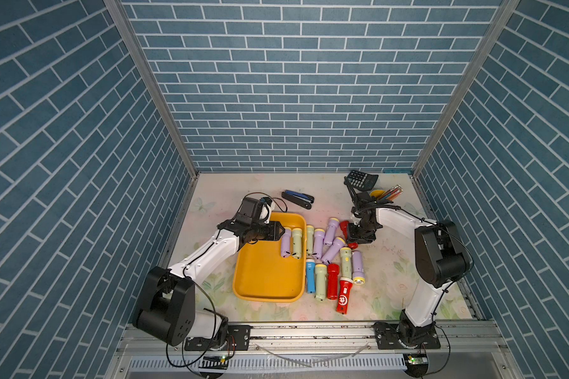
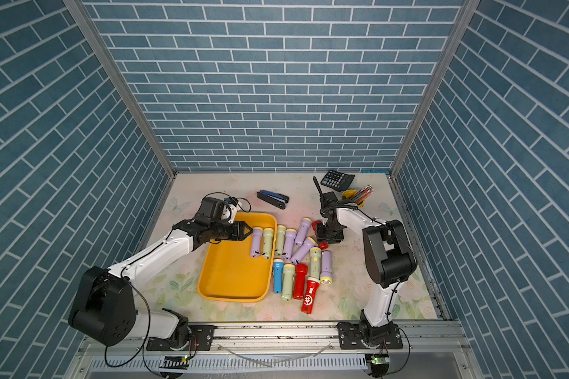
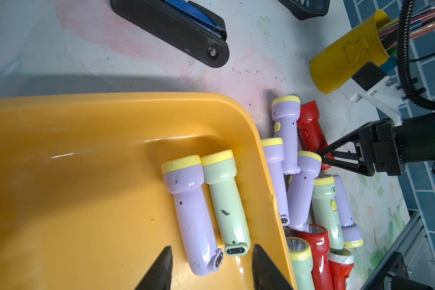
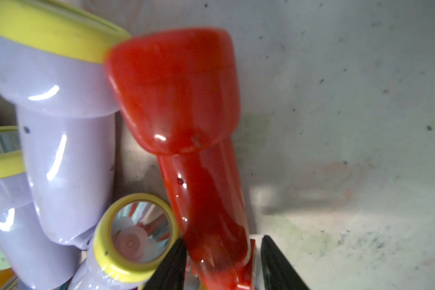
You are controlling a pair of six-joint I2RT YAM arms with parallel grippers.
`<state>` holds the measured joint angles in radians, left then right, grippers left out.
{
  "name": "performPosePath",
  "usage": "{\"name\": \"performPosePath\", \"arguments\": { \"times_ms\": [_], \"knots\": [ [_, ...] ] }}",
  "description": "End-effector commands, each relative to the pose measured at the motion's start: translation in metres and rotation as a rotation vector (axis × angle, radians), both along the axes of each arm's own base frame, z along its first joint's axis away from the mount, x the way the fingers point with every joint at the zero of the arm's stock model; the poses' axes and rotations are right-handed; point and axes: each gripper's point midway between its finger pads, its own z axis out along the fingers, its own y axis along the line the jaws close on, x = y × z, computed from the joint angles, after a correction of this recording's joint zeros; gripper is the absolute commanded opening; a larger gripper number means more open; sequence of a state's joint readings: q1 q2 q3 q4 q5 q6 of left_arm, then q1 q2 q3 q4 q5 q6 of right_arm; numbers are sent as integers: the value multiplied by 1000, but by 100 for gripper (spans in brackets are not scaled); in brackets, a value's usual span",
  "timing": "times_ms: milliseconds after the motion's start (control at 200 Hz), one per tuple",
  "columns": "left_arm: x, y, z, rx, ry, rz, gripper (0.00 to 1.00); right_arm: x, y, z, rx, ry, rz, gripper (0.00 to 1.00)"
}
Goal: Put the flashlights into the storage boxes
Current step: Pick up the flashlight from the center of the board, then place the flashlight at the storage box.
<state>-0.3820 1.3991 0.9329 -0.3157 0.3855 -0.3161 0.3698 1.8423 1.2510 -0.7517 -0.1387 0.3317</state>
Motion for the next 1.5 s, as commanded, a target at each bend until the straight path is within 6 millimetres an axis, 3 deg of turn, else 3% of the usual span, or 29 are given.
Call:
{"name": "performPosePath", "arguments": {
  "times_ms": [0, 380, 470, 560, 660, 845, 965, 1185, 1325, 1495],
  "knots": [
    [8, -2, 10, 2, -39, -5, 52, 8, -7, 0, -47, 0, 18, 49],
    [12, -3, 13, -4, -46, -3, 52, 9, -16, -6, -106, 6, 21, 35],
    [13, -4, 18, -9, -52, -6, 52, 12, -13, 4, -86, -32, 24, 31],
    [13, -8, 25, -33, -67, -14, 52, 17, -6, 25, -24, -123, 46, 30],
    [13, -15, 41, -96, -94, -23, 52, 19, 14, 60, 121, -248, 81, 28],
    [9, -40, 88, -297, -197, -88, 52, 16, 50, 124, 422, -510, 91, 25],
    [-3, -62, 111, -336, -268, -182, 52, 5, 76, 149, 573, -613, 119, 24],
    [-27, -101, 129, -375, -330, -343, 54, -26, 136, 179, 759, -732, 230, 24],
    [-28, -110, 125, -372, -324, -354, 54, -37, 155, 188, 843, -768, 250, 24],
    [-23, -108, 122, -357, -339, -315, 54, -45, 163, 188, 867, -772, 274, 24]
  ]
}}
